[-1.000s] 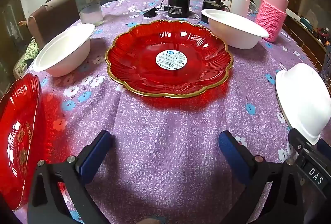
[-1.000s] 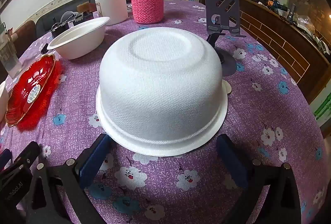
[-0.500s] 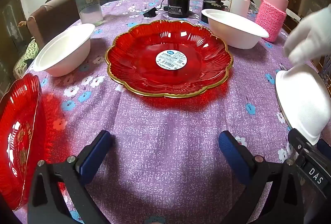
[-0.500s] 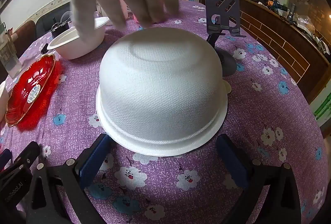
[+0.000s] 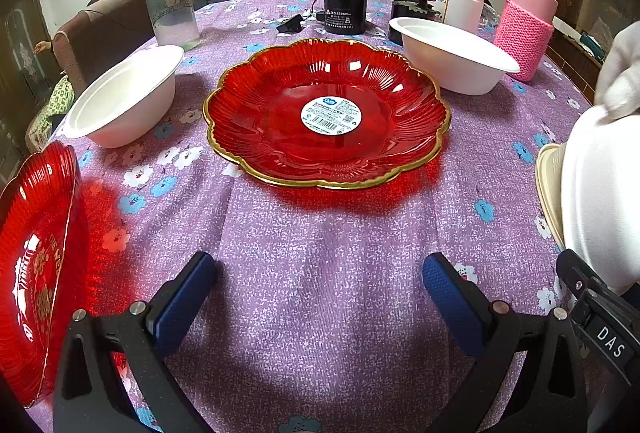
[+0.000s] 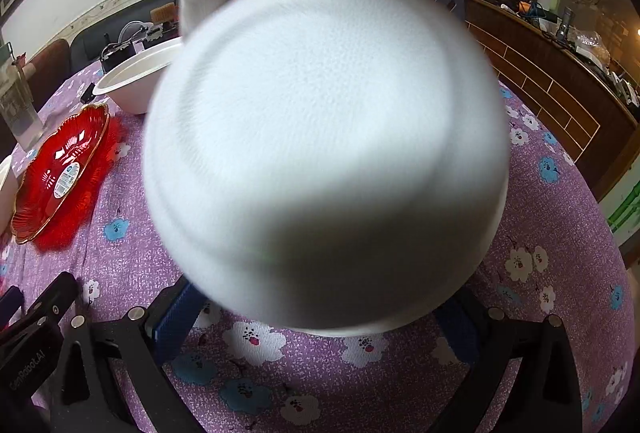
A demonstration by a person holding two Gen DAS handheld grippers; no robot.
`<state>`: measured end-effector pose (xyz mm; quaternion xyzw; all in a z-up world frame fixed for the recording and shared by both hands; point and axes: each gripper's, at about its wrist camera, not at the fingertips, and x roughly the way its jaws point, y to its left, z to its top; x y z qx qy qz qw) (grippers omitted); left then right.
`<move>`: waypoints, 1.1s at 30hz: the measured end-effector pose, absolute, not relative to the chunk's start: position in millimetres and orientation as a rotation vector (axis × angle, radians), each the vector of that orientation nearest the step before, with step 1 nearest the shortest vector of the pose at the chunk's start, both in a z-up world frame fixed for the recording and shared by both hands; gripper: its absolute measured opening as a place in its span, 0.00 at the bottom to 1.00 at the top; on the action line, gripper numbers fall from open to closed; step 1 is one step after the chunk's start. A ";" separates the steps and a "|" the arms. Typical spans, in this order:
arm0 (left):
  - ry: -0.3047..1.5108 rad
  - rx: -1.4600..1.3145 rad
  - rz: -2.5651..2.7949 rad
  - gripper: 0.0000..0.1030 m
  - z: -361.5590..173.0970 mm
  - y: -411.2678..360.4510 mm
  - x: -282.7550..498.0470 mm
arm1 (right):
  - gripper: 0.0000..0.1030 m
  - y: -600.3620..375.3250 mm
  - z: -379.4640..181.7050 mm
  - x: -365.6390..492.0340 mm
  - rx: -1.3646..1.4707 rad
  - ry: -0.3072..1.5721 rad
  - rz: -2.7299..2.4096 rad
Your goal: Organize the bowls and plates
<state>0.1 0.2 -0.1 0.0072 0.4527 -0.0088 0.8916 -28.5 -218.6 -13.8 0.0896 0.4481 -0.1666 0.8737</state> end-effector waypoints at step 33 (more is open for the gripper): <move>0.940 0.065 -0.111 1.00 0.1 19.3 -44.0 | 0.99 -218.3 -11.4 -28.8 0.179 0.939 -0.350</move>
